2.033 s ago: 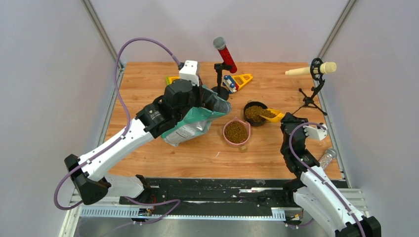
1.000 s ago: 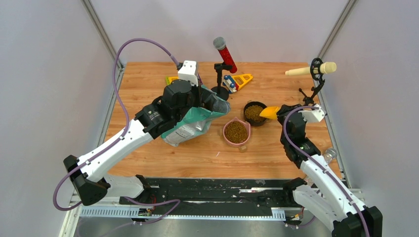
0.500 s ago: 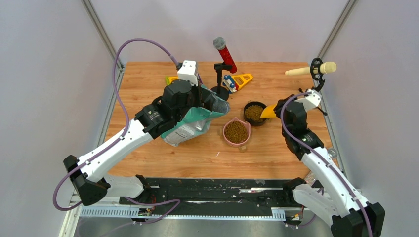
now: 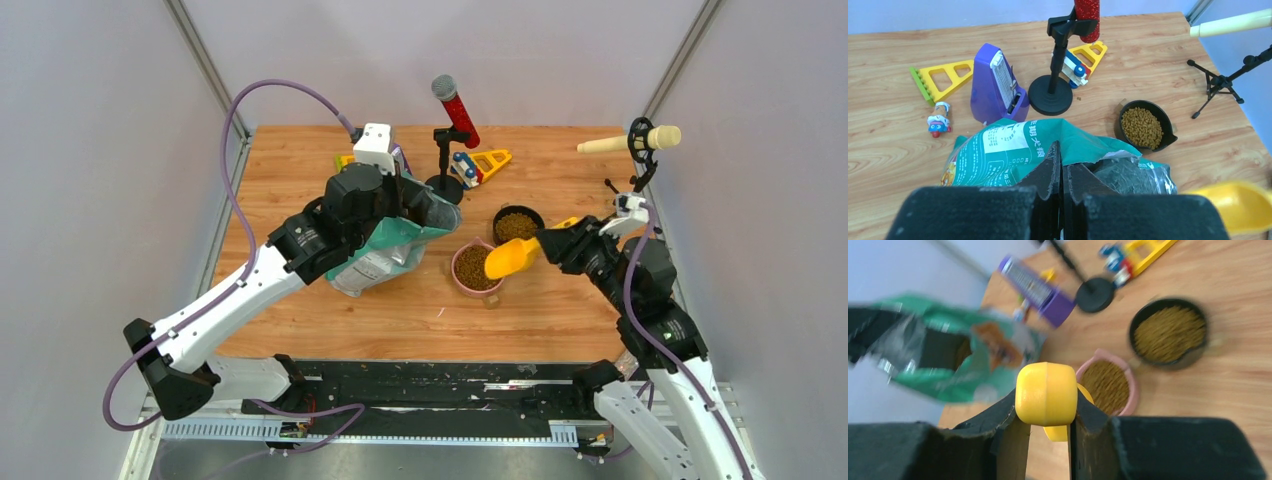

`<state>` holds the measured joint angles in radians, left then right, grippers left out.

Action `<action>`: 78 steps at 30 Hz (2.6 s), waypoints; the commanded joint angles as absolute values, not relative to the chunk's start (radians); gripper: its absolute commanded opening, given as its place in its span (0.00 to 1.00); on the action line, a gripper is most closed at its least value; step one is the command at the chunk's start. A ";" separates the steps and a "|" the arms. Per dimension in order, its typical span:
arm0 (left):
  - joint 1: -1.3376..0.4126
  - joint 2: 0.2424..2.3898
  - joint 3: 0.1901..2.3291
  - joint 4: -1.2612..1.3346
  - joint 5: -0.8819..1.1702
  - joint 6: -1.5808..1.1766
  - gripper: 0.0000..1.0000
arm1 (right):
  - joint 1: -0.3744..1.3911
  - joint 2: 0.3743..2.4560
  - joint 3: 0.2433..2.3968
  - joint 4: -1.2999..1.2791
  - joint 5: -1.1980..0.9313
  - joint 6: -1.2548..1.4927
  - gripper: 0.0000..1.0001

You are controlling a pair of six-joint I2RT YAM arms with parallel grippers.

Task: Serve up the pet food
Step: Place the spatula at the center of the board, then adjust the pet food bag at the center of the board.

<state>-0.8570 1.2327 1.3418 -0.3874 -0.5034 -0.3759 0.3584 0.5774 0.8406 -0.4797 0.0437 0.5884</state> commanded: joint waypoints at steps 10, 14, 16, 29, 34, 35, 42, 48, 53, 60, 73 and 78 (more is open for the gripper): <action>-0.859 1.166 1.339 -0.365 -0.542 -0.363 0.00 | 0.238 0.860 0.756 -0.558 -0.759 0.487 0.00; -0.859 1.164 1.337 -0.368 -0.547 -0.361 0.00 | 0.073 0.918 0.654 -0.533 -0.883 0.458 0.01; -0.859 1.165 1.340 -0.374 -0.549 -0.359 0.00 | -0.031 0.942 0.610 -0.532 -0.871 0.457 0.01; -0.858 1.185 1.353 -0.377 -0.535 -0.353 0.00 | -0.121 1.152 0.613 -0.419 -0.468 0.469 0.21; -0.859 1.194 1.366 -0.393 -0.545 -0.351 0.00 | -0.130 1.298 0.696 -0.353 -0.445 0.492 0.39; -0.858 1.194 1.371 -0.397 -0.548 -0.351 0.00 | -0.130 1.316 0.713 -0.350 -0.425 0.494 0.45; -0.857 1.185 1.373 -0.422 -0.600 -0.349 0.00 | -0.132 1.337 0.783 -0.357 -0.342 0.502 0.83; -0.858 1.181 1.381 -0.459 -0.653 -0.351 0.00 | -0.126 1.242 0.828 -0.475 -0.190 0.524 0.99; -0.857 1.173 1.380 -0.465 -0.681 -0.353 0.00 | -0.033 1.068 0.885 -0.537 -0.188 0.493 0.98; -0.857 1.174 1.389 -0.473 -0.697 -0.358 0.00 | 0.296 0.983 1.005 -0.505 -0.265 0.421 0.97; -0.857 1.170 1.412 -0.507 -0.697 -0.365 0.00 | 0.640 1.238 1.303 -0.386 -0.105 0.347 0.95; -0.857 1.171 1.419 -0.518 -0.700 -0.367 0.00 | 0.675 1.339 1.366 -0.374 -0.089 0.349 0.94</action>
<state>-0.8577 1.2106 1.3724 -0.4892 -0.6376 -0.3584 0.6533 1.2861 1.2957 -0.4328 -0.1402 0.3676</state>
